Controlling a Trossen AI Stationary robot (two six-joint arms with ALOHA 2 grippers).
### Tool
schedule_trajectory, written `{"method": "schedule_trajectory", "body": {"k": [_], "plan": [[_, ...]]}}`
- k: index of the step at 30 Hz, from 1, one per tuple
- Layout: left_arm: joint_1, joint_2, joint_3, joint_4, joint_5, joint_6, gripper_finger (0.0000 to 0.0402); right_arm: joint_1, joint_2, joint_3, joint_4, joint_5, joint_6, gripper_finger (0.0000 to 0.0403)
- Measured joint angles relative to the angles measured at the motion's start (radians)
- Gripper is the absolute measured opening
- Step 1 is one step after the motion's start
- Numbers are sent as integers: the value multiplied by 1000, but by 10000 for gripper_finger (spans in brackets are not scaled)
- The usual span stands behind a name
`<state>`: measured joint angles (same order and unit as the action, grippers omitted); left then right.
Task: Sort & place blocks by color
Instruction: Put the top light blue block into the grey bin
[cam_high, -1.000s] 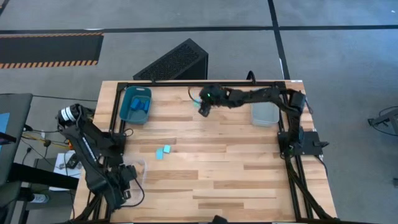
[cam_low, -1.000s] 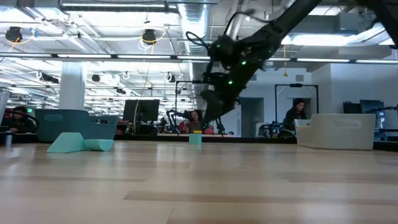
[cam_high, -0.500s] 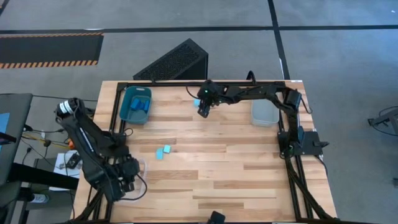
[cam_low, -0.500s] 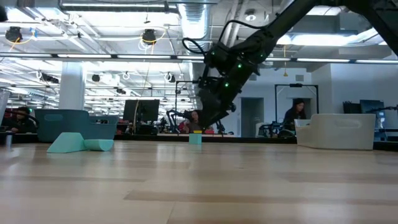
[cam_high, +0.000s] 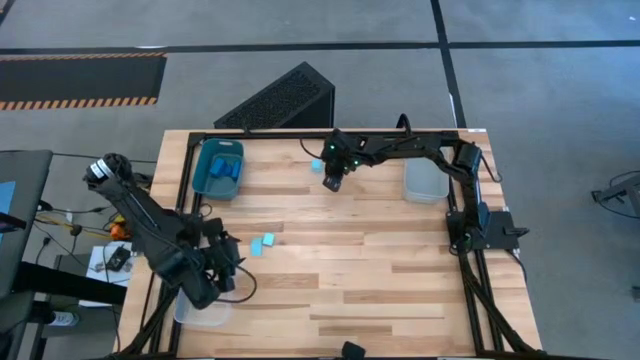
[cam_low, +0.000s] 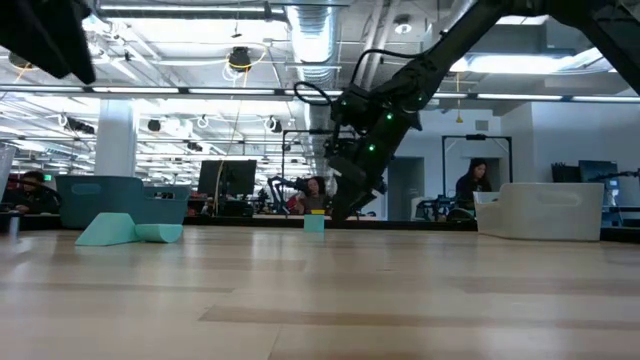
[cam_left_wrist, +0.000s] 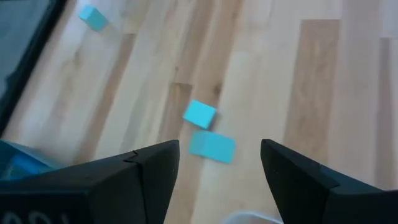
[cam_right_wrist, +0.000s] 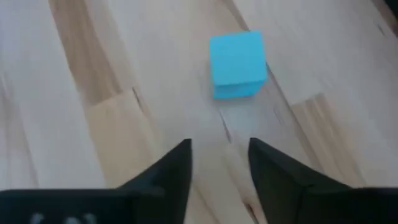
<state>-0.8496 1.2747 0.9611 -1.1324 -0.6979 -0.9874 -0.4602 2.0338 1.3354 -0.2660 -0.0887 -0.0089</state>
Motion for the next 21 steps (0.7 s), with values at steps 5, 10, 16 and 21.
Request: {"method": "schedule_trajectory", "body": {"k": [5, 10, 16, 21], "plan": [[63, 0, 0, -1, -58, 69, 217, 22, -3, 3, -82, 0, -31, 84], [109, 0, 0, -1, -132, 92, 217, 61, -3, 2, -249, 2, -73, 10], [148, 0, 0, 23, -205, 118, 217, 101, -15, 4, -334, 2, -111, 17], [171, 1, -60, 225, -176, 239, 217, 88, -33, 17, -204, 0, -123, 5]]}}
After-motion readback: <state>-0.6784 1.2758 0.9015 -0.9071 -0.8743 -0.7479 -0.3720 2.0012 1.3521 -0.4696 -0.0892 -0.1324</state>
